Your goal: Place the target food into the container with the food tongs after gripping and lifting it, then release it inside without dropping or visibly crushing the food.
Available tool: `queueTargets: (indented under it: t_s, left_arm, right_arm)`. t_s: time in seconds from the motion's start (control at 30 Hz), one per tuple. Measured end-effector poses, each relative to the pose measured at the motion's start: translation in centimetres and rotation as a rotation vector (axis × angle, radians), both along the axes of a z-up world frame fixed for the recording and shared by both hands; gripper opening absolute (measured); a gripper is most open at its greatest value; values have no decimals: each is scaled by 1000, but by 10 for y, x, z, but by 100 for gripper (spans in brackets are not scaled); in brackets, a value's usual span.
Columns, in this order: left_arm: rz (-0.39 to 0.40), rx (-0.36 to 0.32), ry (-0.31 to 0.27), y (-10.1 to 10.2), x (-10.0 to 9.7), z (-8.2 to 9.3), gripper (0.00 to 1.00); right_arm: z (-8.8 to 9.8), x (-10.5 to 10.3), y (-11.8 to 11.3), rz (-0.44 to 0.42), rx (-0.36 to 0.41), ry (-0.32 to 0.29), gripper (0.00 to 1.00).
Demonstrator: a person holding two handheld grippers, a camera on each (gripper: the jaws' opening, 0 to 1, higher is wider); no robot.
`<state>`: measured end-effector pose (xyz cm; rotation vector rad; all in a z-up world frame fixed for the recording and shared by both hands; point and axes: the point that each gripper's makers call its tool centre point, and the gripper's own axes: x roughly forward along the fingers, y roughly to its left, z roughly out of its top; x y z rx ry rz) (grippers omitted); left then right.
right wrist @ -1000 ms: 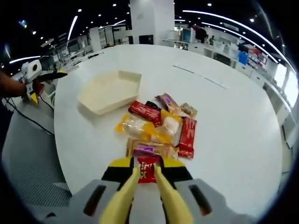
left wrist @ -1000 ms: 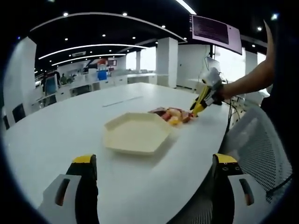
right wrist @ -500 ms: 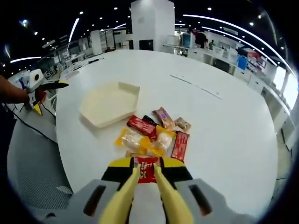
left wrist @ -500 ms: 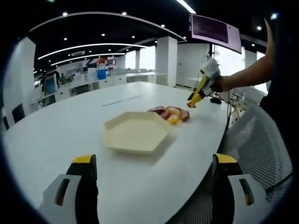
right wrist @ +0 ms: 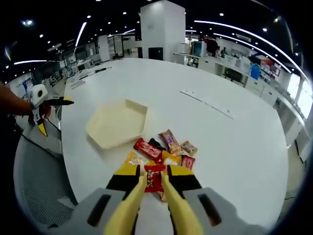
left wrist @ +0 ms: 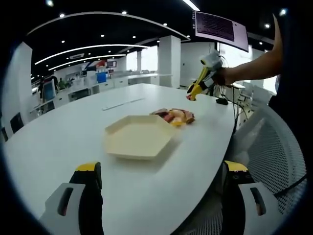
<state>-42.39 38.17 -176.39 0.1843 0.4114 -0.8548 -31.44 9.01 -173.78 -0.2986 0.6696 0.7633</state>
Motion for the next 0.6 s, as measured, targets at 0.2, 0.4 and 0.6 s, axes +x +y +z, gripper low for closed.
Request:
queueTargets:
  t_s: [0.2,0.4,0.6]
  left_arm:
    - [25,-4,10,5,3,-1,100]
    - [32,-11,6,5,3,1,100]
    - [32,5,9,7,3,-2,100]
  right_arm:
    - [13,9,12,46,-6,-15,21]
    - [26,19,30,84,-5,-27,21]
    - [35,26,55,141,-9,-43,21]
